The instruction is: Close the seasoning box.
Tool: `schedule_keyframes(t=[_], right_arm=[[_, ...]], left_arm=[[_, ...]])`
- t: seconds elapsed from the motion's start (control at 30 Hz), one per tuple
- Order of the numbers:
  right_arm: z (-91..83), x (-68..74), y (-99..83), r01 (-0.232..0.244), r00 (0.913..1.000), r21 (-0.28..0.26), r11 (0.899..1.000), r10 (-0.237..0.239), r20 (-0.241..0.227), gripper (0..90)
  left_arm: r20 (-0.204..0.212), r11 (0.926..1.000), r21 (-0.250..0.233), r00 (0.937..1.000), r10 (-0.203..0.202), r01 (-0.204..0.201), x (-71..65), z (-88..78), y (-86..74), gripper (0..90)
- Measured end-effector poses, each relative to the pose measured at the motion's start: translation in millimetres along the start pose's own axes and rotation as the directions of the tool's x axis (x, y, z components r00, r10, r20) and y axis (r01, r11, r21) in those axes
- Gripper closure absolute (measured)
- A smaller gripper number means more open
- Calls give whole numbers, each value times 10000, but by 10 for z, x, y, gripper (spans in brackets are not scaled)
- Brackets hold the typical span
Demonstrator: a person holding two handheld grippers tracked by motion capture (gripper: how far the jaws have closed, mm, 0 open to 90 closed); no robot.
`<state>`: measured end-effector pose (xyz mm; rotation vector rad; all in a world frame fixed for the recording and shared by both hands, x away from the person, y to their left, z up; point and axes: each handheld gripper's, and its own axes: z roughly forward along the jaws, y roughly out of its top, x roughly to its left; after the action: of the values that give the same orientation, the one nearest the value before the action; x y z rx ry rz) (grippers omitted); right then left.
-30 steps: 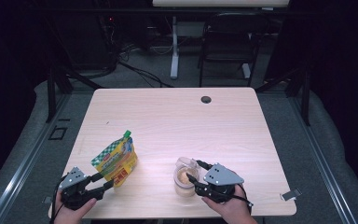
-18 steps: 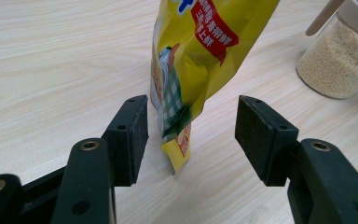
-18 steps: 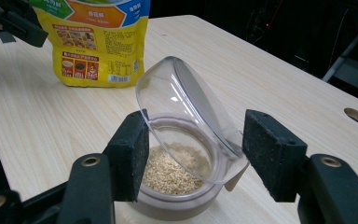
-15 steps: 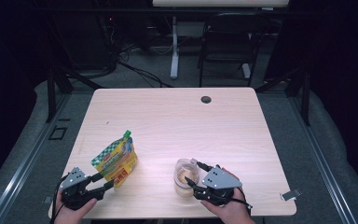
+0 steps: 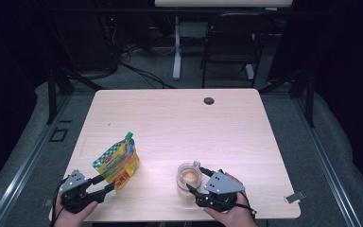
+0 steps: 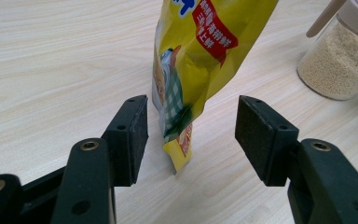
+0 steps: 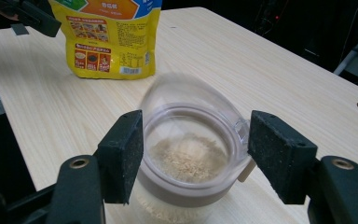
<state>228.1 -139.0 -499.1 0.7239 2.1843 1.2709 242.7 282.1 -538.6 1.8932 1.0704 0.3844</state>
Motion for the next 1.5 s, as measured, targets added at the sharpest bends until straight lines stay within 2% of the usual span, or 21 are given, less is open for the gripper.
schedule_keyframes(t=[0.2, 0.4, 0.57, 0.8, 1.03, 1.1, 1.2, 1.4, 1.5], right_arm=[[-32, -14, 17, -125, 9999, -104, 9999, 124, -50, 358], [-43, -78, 4, -344, 9993, -162, 9993, 346, 115, 359], [-66, -172, -27, -882, 9959, -225, 9958, 886, 161, 364], [-118, -315, -91, -1304, 9903, -236, 9912, 1314, 460, 366], [-175, -483, -179, -1992, 9758, -308, 9795, 2011, 852, 367], [-185, -532, -225, -2235, 9686, -406, 9739, 2266, 1021, 368], [-177, -607, -309, -2411, 9599, -313, 9700, 2431, 1399, 374], [-129, -701, -415, -2748, 9476, -141, 9614, 2733, 1655, 382], [-117, -717, -441, -2813, 9441, -124, 9595, 2791, 1753, 382]], left_arm=[[26, 10000, -48, 10000, -16, 16, -4, -1, -3, 442], [-10, 10000, -70, 10000, -45, 45, 2, -12, -4, 442], [-4, 9999, -81, 10000, -60, 60, 3, -13, -5, 441], [40, 9999, -85, 10000, -79, 79, 6, -10, -5, 440], [42, 10000, -54, 10000, -39, 40, 7, 8, 1, 440], [40, 10000, -35, 10000, -35, 35, 9, 10, 2, 440], [64, 10000, -39, 10000, -60, 60, 13, 12, 0, 440], [29, 10000, -26, 10000, -36, 36, 14, 12, -2, 440], [17, 10000, -53, 10000, -28, 28, 18, 15, -4, 440]])
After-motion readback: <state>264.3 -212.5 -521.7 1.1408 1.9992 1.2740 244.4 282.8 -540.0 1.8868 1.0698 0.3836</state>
